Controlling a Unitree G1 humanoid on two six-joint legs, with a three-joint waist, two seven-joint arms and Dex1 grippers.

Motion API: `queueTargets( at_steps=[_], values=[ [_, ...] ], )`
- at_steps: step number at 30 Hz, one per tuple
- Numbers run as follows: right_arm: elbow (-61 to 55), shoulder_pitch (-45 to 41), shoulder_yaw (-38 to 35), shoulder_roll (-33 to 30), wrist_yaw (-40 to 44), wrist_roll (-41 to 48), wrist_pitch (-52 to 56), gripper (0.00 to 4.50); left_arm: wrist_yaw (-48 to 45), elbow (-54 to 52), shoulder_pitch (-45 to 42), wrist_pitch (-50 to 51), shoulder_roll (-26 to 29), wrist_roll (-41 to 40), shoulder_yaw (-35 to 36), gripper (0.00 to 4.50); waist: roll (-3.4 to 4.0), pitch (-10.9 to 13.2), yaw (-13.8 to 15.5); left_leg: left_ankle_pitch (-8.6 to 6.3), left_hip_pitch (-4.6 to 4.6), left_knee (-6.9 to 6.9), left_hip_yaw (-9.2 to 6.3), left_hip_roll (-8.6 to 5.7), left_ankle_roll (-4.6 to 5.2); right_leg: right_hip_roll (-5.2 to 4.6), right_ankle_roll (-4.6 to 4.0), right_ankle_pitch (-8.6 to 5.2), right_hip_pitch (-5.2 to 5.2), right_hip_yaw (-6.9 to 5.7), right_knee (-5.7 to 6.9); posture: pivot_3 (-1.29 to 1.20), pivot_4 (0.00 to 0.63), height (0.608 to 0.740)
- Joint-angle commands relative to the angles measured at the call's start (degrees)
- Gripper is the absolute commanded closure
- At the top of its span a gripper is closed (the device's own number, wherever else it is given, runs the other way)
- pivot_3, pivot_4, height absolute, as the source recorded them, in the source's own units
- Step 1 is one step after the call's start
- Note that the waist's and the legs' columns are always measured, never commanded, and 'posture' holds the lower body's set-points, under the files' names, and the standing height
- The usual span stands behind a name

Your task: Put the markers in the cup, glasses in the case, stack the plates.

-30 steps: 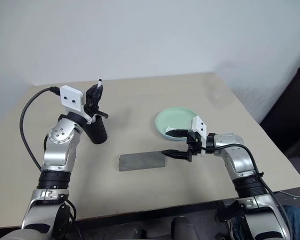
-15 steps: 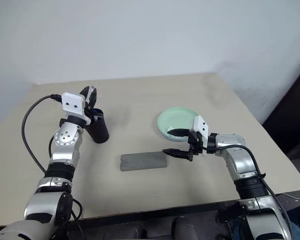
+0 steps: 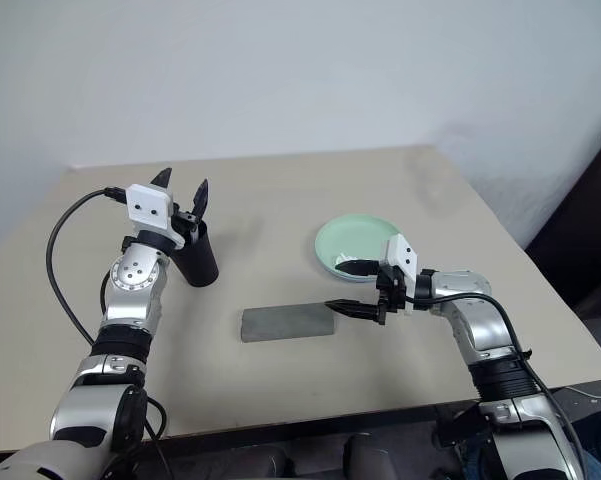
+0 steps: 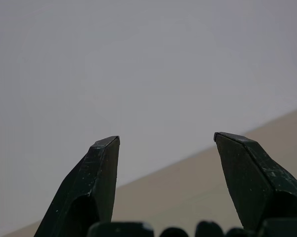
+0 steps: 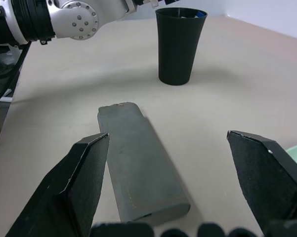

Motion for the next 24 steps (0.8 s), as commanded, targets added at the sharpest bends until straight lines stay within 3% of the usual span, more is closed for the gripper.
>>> queueTargets(
  at_steps=[1, 5, 10, 17, 24],
  values=[
    [-0.67, -1.58, -1.46, -0.14, -0.39, 0.48, -1.31, 0.37, -8.07, -10.49, 1.77, 8.20, 1.37, -9.26, 1.54, 1.29, 0.00, 0.00, -0.02, 0.00, 0.00, 0.00, 0.00, 0.00, 0.00, 0.00, 0.00, 0.00, 0.00, 0.00, 0.00, 0.00, 0.000, 0.740],
    [-0.62, -0.46, -1.23, -0.48, -1.19, -0.59, -2.05, 0.37, -20.42, -26.00, 9.50, 22.95, 6.42, -19.65, -0.20, 1.29, 0.01, 0.00, -0.27, -0.03, 0.00, 0.00, 0.02, 0.02, 0.05, 0.01, 0.00, -0.01, -0.02, 0.01, 0.02, 0.00, 0.000, 0.740],
    [-0.16, -0.11, -1.43, -0.83, -2.49, -1.47, -2.83, 0.37, -27.12, -36.28, 18.70, 33.31, 12.31, -22.99, -1.82, 1.29, 0.04, 0.02, -0.34, -0.11, 0.02, 0.00, 0.13, 0.07, 0.15, 0.04, -0.01, -0.04, -0.07, 0.05, 0.06, 0.00, 0.000, 0.740],
    [1.27, 1.99, -2.45, -2.08, -3.50, -2.19, -3.80, 0.37, -30.05, -35.78, 27.43, 33.64, 13.41, -20.55, -1.92, 1.29, 0.05, 0.02, -0.22, -0.09, 0.07, 0.04, 0.14, 0.10, 0.14, 0.06, -0.02, -0.05, -0.03, 0.04, 0.11, 0.00, 0.000, 0.740],
    [1.56, 5.70, -5.13, -5.19, -3.06, -1.09, -3.26, 0.37, -31.28, -32.95, 29.56, 31.77, 13.09, -19.45, -0.65, 1.29, 0.06, 0.03, -0.22, -0.10, 0.03, 0.04, 0.15, 0.09, 0.15, 0.04, -0.02, -0.05, -0.03, 0.06, 0.06, 0.00, 0.000, 0.740]
  ],
)
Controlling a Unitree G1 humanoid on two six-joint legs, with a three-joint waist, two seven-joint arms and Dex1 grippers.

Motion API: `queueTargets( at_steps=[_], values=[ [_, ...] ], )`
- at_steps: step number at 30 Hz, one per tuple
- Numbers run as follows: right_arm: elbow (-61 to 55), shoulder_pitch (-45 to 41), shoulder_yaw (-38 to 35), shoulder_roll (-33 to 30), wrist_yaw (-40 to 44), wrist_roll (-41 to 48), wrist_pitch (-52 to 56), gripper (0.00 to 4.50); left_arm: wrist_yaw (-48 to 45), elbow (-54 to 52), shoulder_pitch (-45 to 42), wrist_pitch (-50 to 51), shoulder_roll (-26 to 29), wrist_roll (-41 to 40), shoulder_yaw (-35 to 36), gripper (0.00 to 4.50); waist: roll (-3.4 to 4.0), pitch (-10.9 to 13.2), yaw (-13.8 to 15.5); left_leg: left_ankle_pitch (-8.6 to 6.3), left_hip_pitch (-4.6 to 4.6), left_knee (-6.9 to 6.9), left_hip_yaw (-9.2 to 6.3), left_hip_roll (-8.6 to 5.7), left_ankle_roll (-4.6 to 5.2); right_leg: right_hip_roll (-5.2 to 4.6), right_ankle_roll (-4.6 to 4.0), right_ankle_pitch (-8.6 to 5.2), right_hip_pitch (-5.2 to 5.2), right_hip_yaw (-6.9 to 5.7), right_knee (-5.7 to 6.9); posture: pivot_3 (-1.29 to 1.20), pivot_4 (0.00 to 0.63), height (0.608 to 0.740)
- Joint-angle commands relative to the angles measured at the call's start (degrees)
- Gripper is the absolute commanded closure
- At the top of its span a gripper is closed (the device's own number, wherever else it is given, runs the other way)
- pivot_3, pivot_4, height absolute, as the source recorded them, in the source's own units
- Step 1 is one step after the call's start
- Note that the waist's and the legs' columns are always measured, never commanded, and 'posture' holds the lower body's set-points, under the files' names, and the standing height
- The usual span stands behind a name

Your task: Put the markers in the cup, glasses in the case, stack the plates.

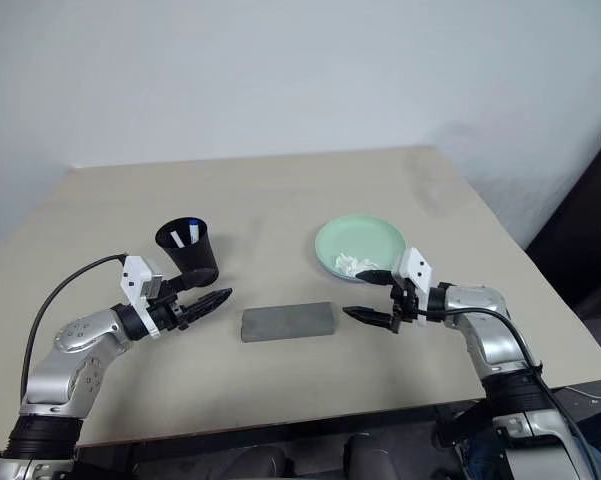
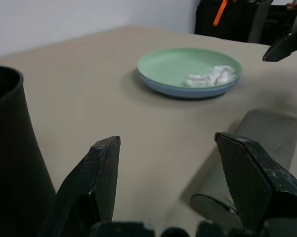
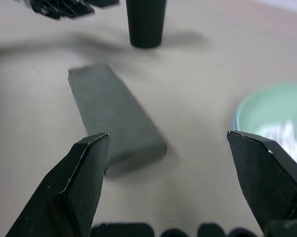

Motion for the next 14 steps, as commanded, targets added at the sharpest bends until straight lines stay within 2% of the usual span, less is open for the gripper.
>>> queueTargets(
  at_steps=[1, 14],
  values=[
    [0.21, -1.09, -3.09, -1.37, -0.04, 1.26, -0.63, 0.37, -0.83, -0.12, -0.67, -1.36, 0.37, 0.14, 1.78, 1.29, 0.00, 0.00, -0.02, 0.00, 0.00, 0.00, 0.00, 0.00, 0.00, 0.00, 0.00, 0.00, 0.00, -0.01, 0.00, 0.00, 0.000, 0.740],
    [1.27, -1.59, -3.42, -0.65, -0.66, 0.95, -0.55, 0.37, 0.75, -1.90, 1.72, -1.58, -0.46, 0.71, 1.35, 1.29, 0.00, 0.00, -0.04, 0.00, 0.04, 0.00, 0.08, 0.07, 0.01, 0.04, 0.01, 0.00, 0.02, 0.01, 0.00, 0.00, 0.000, 0.740]
  ],
)
